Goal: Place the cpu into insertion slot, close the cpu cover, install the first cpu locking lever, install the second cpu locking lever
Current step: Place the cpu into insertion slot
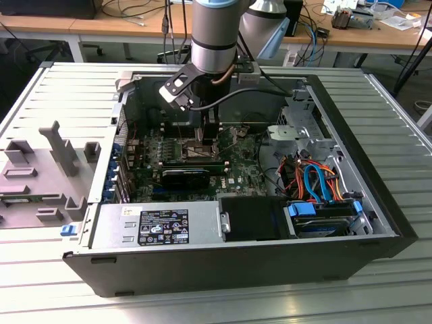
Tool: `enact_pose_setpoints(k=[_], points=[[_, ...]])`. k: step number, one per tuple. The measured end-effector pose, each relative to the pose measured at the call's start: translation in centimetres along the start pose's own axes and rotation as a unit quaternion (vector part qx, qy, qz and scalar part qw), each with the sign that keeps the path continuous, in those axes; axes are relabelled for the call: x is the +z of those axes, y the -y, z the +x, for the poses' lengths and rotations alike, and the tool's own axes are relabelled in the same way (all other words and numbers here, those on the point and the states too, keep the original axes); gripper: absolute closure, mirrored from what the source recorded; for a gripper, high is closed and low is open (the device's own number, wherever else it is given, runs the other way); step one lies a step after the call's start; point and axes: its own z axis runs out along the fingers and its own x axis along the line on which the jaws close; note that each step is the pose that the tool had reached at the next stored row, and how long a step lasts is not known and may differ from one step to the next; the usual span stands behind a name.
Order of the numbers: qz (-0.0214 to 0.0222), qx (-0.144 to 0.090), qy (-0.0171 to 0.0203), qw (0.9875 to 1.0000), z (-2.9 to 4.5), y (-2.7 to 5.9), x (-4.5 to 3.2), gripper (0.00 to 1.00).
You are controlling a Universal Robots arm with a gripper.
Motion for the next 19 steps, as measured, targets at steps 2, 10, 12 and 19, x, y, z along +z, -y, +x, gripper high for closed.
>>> enact_pose_setpoints(k=[2,10,12,19], points=[[0.0,0.0,0.0,1.0,0.0,0.0,0.06,0.45],[0.0001,0.0,0.0001,1.0,-0.01,0.0,0.27,0.45],[0.0001,0.0,0.0001,1.0,0.0,0.0,0.31,0.45],[0.0,0.0,0.0001,1.0,-0.01,-0.01,0.48,0.45]])
